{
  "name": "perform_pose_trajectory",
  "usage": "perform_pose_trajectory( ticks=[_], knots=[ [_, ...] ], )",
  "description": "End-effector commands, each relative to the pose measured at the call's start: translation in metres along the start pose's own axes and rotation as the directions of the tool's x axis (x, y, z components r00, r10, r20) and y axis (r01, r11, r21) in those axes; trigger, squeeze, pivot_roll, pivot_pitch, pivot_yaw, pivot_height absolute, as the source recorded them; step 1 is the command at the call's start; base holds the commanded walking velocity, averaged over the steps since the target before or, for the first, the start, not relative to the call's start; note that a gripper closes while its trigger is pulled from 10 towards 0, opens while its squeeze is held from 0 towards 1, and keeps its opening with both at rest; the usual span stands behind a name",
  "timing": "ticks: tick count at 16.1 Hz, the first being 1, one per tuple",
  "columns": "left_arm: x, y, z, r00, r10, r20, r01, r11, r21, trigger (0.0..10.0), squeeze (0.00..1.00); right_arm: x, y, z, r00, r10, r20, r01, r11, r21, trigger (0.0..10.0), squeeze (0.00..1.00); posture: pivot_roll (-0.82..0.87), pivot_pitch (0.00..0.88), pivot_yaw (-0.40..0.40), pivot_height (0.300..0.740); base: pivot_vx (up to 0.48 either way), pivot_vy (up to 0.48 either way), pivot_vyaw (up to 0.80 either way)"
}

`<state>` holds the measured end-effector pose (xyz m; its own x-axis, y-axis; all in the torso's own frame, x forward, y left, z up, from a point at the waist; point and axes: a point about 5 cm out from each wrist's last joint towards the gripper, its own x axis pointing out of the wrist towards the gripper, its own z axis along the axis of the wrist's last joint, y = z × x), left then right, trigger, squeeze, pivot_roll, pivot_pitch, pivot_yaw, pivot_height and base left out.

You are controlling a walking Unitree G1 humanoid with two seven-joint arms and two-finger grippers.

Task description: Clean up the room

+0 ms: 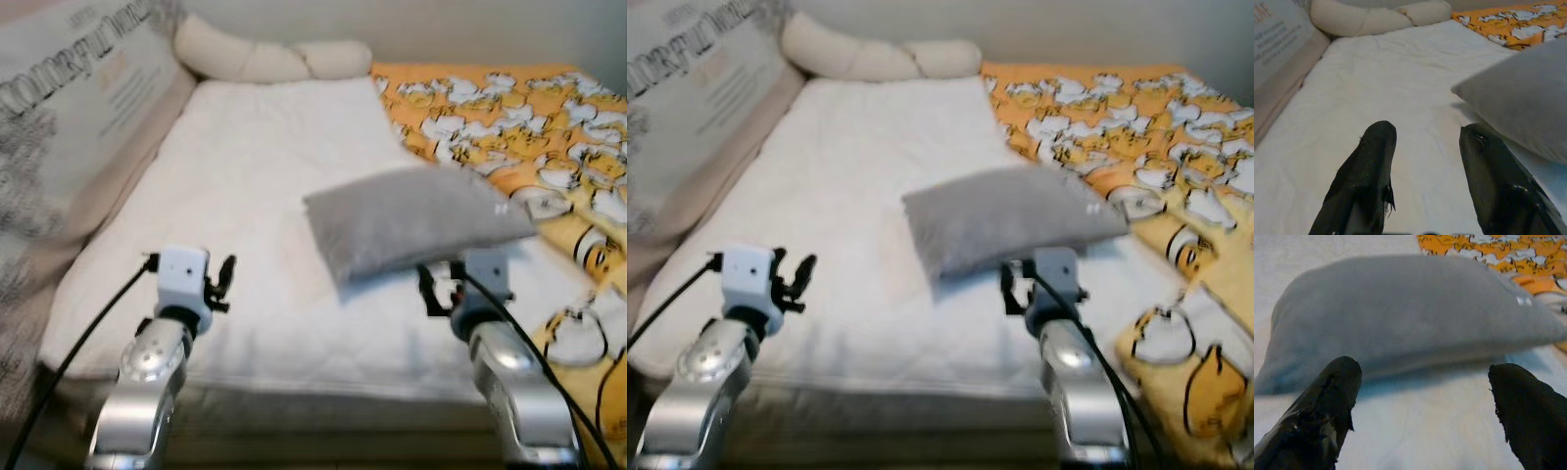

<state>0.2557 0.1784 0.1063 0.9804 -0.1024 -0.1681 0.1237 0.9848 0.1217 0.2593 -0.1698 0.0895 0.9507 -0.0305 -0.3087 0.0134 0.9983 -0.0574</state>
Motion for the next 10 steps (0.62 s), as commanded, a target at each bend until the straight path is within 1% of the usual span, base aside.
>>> perform_pose_trajectory(
  ticks=[1,4,7,10],
  knots=[
    [-0.0018,0.0093,0.0008,1.000,0.029,-0.002,-0.029,0.999,0.013,10.0,0.00,0.0012,0.0100,0.0077,0.999,0.030,0.031,-0.030,1.000,0.006,10.0,0.00,-0.05,0.000,-0.005,0.740,0.450,0.000,0.00],
    [-0.0014,0.0093,0.0009,1.000,0.028,-0.003,-0.028,1.000,0.013,10.0,0.00,0.0012,0.0104,0.0084,0.999,0.033,0.032,-0.033,0.999,0.003,10.0,0.00,-0.05,0.000,-0.003,0.740,0.451,0.000,0.00],
    [-0.0001,0.0108,0.0009,0.999,0.048,-0.003,-0.048,0.999,0.016,10.0,0.00,0.0013,0.0154,0.0103,0.995,0.085,0.045,-0.086,0.996,0.010,10.0,0.00,-0.05,0.000,-0.003,0.740,0.357,0.000,0.00],
    [0.0005,0.0129,-0.0004,0.998,0.054,-0.014,-0.054,0.999,0.011,10.0,0.00,0.0004,0.0178,0.0089,0.995,0.093,0.039,-0.093,0.996,0.007,10.0,0.00,-0.05,0.000,-0.002,0.740,0.000,0.000,0.00]
  ],
)
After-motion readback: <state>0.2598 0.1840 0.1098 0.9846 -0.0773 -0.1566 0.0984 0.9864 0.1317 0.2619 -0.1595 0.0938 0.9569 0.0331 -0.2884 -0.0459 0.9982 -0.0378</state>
